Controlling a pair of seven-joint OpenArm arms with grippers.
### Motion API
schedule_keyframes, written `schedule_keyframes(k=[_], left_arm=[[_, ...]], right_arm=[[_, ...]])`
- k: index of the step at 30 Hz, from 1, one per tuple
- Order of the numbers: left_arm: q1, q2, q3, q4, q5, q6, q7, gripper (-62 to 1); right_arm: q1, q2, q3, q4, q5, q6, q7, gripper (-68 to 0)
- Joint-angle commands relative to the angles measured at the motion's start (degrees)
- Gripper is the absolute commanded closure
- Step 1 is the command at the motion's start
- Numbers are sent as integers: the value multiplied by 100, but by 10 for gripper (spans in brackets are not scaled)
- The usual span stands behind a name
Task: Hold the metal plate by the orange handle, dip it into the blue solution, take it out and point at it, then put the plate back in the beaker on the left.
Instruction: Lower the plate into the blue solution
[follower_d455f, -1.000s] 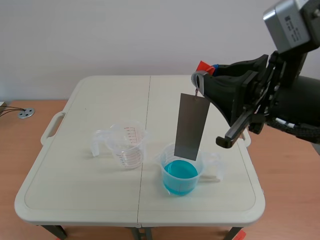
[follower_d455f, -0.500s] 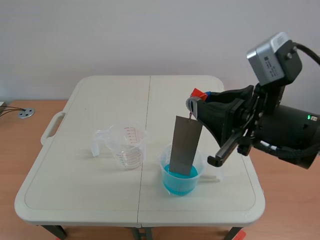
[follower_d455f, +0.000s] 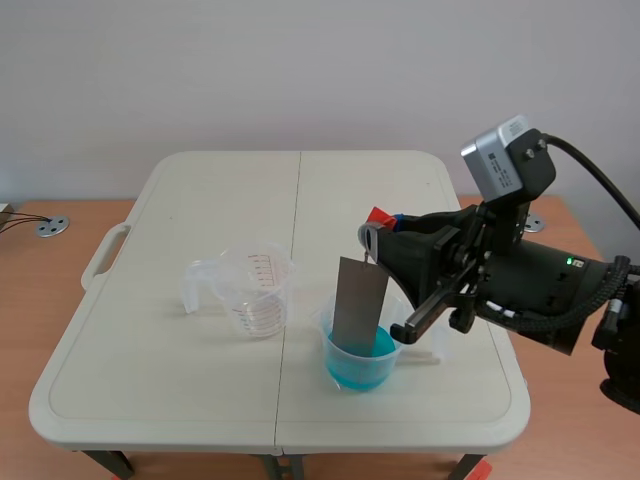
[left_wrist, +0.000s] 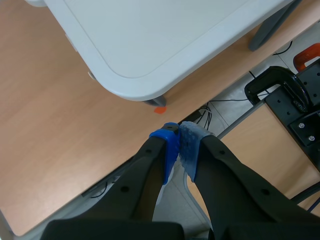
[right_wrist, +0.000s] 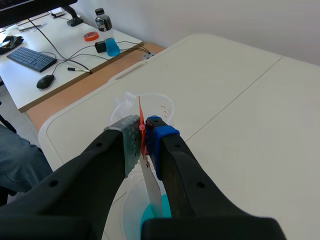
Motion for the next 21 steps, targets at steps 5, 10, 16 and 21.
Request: schedule_keyframes(k=[5,10,16,21], left_arm=[[-2,50,7,55,-39,9,-52,-18],[-17,208,7,55,-39,2,-52,-19],[-17,330,7,55,-37,-7,-52,-19],[-17,330,7,55,-35,-7,-52,-18]], right_arm=[[87,-83,-70,-118,79,46,96,-15],[87,-114,-70,-382,79,46,85,-15],[87,-114,-70,-503,59,46,85,-15],[103,-114,-70,-503,39,46,87,-15]])
